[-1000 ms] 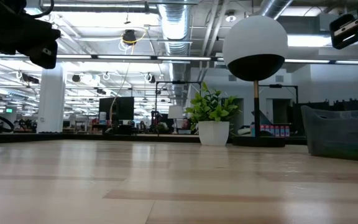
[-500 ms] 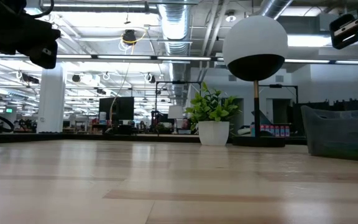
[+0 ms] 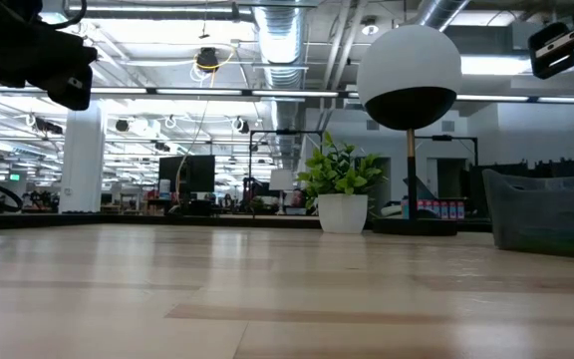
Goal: Pick and place items into bin
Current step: Return to Home Position
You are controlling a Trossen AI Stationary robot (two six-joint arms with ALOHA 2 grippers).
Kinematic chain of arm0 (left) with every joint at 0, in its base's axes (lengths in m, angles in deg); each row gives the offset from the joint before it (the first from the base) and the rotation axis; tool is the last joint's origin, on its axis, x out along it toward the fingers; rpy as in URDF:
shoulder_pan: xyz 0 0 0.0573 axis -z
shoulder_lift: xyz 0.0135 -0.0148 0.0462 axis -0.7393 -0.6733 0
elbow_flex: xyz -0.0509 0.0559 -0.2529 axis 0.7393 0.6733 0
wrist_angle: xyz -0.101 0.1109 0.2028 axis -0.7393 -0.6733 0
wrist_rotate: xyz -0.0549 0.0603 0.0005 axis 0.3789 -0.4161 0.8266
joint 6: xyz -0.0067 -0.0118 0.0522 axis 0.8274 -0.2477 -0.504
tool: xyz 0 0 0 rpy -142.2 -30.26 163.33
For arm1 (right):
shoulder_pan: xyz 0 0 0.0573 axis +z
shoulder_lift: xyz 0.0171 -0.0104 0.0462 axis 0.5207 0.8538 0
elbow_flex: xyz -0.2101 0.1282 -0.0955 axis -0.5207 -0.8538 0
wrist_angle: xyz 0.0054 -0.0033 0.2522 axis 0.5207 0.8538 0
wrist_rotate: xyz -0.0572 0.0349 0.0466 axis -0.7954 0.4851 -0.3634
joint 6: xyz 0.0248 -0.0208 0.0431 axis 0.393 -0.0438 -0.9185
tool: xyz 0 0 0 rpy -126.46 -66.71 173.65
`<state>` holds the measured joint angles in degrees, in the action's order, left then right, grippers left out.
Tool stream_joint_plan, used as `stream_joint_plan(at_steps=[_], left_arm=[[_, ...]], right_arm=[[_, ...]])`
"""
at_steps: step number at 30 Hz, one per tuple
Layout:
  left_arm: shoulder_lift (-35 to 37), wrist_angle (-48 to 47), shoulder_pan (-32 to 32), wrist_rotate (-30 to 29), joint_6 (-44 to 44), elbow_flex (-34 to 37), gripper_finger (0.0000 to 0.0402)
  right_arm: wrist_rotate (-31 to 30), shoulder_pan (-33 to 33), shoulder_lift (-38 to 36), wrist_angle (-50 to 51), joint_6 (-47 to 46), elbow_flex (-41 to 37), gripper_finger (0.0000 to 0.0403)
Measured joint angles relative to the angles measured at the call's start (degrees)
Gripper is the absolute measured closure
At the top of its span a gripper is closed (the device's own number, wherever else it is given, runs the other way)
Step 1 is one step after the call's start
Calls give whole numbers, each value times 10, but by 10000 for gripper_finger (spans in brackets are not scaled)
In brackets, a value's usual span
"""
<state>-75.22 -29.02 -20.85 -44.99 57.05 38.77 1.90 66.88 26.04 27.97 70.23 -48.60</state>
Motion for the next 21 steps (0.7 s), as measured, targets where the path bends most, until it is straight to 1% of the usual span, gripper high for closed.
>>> stream_joint_plan(at_steps=[21], left_arm=[[0, 0, 0, 0, 10, 0, 332]], right_arm=[[0, 0, 0, 0, 0, 0, 332]])
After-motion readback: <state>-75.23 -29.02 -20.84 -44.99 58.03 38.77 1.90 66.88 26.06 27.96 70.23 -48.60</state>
